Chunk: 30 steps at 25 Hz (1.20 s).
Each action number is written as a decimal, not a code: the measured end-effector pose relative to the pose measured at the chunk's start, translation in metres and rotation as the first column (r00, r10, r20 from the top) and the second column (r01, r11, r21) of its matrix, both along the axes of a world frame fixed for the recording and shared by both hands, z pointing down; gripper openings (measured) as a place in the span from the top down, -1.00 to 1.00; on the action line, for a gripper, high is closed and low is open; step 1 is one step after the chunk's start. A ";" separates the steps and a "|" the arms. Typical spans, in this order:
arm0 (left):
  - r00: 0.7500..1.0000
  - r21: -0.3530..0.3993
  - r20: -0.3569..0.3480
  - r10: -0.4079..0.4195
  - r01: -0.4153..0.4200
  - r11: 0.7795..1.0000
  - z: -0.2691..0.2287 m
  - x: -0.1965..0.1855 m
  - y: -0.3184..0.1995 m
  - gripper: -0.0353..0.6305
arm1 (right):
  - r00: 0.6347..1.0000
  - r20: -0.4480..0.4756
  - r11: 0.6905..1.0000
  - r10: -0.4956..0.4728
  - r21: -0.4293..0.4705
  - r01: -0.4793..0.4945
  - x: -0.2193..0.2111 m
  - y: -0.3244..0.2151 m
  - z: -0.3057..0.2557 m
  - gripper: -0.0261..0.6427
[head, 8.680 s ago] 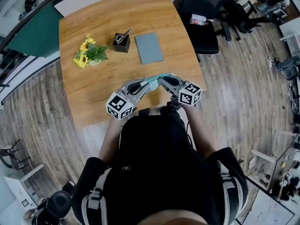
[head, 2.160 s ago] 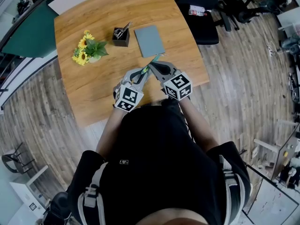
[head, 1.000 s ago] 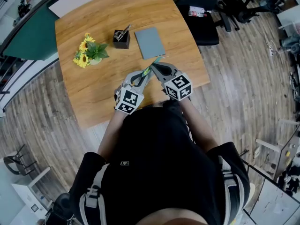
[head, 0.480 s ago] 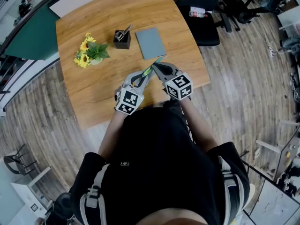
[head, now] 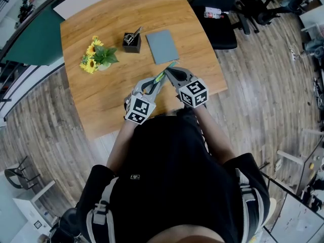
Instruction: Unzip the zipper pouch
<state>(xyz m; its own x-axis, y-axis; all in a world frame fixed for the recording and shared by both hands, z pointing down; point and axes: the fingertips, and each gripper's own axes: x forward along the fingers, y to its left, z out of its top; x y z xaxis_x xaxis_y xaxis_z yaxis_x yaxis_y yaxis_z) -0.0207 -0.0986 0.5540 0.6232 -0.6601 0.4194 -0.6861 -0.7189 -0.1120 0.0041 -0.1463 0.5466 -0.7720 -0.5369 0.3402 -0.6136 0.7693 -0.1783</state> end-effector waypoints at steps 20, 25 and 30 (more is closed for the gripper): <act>1.000 -0.001 0.008 0.019 -0.019 1.000 0.000 0.002 0.003 0.80 | 0.999 -0.025 1.000 0.020 -0.004 -0.020 0.007 -0.003 0.008 0.90; 1.000 -0.002 0.009 0.025 -0.025 1.000 0.000 0.003 0.003 0.80 | 0.999 -0.032 1.000 0.020 -0.002 -0.020 0.007 -0.004 0.008 0.90; 1.000 -0.003 0.009 0.028 -0.028 1.000 0.000 0.004 0.003 0.80 | 0.999 -0.037 1.000 0.021 -0.001 -0.021 0.008 -0.004 0.009 0.90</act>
<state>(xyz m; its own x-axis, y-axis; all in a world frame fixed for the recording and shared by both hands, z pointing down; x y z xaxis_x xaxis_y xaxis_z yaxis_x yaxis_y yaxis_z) -0.0167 -0.0957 0.5537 0.6379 -0.6408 0.4271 -0.6644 -0.7384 -0.1156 0.0126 -0.1507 0.5555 -0.7475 -0.5526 0.3687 -0.6359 0.7558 -0.1565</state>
